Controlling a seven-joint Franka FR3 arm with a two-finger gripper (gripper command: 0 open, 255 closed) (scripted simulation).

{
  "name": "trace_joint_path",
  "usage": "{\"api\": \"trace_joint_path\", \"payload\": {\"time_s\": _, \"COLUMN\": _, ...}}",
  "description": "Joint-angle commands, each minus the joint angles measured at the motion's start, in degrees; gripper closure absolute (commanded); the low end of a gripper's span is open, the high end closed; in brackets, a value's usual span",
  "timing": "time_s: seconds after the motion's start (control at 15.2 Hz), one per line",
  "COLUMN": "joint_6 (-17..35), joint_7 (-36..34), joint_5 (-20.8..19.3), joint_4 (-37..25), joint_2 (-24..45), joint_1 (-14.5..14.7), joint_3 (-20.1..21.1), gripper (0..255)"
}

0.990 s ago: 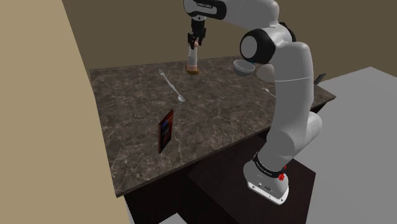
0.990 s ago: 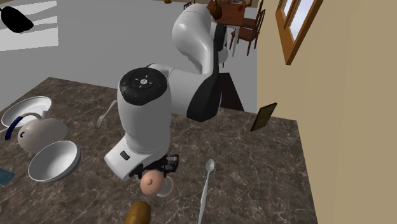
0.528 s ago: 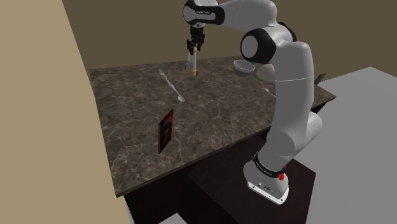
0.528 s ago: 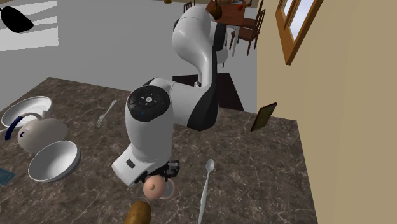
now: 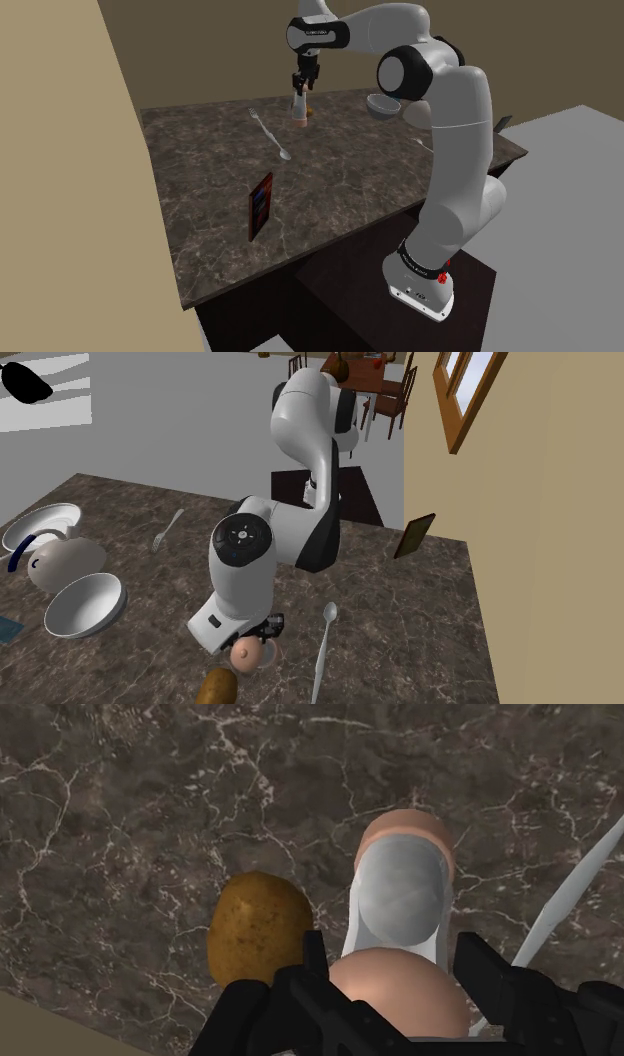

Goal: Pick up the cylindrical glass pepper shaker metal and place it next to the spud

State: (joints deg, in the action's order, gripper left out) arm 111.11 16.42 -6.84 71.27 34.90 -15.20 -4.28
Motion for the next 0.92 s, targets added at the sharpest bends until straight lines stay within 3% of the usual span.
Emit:
{"api": "trace_joint_path", "payload": {"time_s": 0.0, "joint_6": 1.6, "joint_7": -0.2, "joint_5": -0.1, "joint_4": 1.6, "joint_2": -0.1, "joint_1": 0.0, "joint_3": 0.0, "gripper": 255}}
{"api": "trace_joint_path", "payload": {"time_s": 0.53, "joint_6": 2.2, "joint_7": -0.3, "joint_5": -0.1, "joint_4": 2.1, "joint_2": 0.1, "joint_1": 0.0, "joint_3": 0.0, "gripper": 255}}
{"api": "trace_joint_path", "payload": {"time_s": 0.59, "joint_6": 2.2, "joint_7": -0.3, "joint_5": -0.1, "joint_4": 2.1, "joint_2": 0.1, "joint_1": 0.0, "joint_3": 0.0, "gripper": 0}}
{"api": "trace_joint_path", "payload": {"time_s": 0.86, "joint_6": 2.2, "joint_7": -0.3, "joint_5": -0.1, "joint_4": 2.1, "joint_2": 0.1, "joint_1": 0.0, "joint_3": 0.0, "gripper": 0}}
